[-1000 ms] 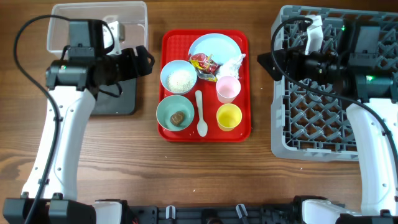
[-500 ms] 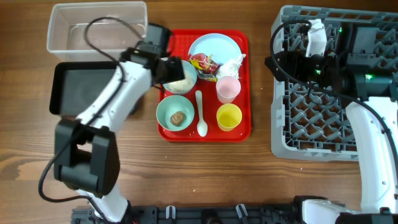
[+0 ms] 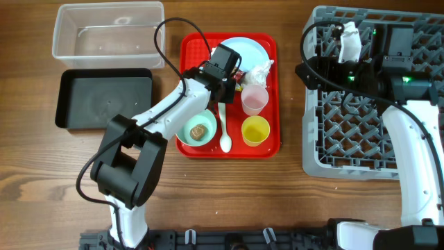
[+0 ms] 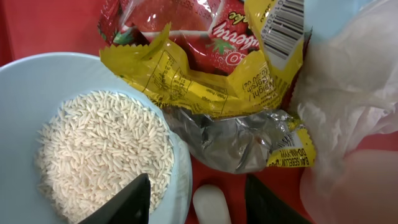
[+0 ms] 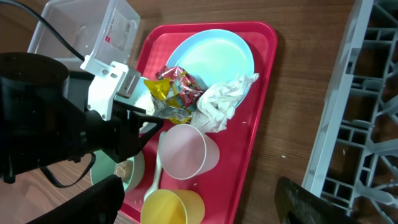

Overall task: Sort waste into correct bins and load items into the dishwasher rack
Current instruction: 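Grasp the blue bowl of rice with the left gripper and lift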

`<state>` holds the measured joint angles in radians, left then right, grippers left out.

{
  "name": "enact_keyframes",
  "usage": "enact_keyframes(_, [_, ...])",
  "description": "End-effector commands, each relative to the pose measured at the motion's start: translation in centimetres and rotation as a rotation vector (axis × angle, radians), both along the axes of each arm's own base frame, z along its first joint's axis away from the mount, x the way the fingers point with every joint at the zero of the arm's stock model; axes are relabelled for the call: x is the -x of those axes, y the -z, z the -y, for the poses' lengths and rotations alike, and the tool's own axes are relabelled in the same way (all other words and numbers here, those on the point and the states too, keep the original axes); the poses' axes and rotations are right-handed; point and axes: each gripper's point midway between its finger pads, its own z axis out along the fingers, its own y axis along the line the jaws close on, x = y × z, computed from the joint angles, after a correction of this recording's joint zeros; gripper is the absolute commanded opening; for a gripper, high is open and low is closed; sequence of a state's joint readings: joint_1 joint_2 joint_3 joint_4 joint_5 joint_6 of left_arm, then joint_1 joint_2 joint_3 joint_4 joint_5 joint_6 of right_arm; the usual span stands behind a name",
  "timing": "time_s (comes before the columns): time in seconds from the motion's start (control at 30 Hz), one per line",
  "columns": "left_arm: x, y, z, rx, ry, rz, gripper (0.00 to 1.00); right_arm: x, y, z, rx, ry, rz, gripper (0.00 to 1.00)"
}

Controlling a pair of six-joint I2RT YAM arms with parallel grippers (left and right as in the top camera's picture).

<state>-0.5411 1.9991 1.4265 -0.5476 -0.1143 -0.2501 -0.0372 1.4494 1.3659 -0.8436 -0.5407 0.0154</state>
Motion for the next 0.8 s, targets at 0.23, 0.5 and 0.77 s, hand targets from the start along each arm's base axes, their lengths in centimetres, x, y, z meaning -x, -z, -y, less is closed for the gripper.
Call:
enact_keyframes(0.23, [-0.9, 1.6, -1.2, -0.05, -0.024, -0.004, 0.26, -0.2, -0.1, 0.2, 0.014, 0.019, -0.008, 0.79])
enact_keyframes(0.5, [-0.8, 1.7, -1.2, -0.051, -0.025, -0.008, 0.04, -0.4, 0.4, 0.6, 0.038, 0.036, -0.016, 0.79])
enact_keyframes(0.77, [-1.2, -0.4, -1.0, -0.032, -0.027, 0.025, 0.04, -0.5, 0.7, 1.0, 0.056, 0.049, -0.019, 0.79])
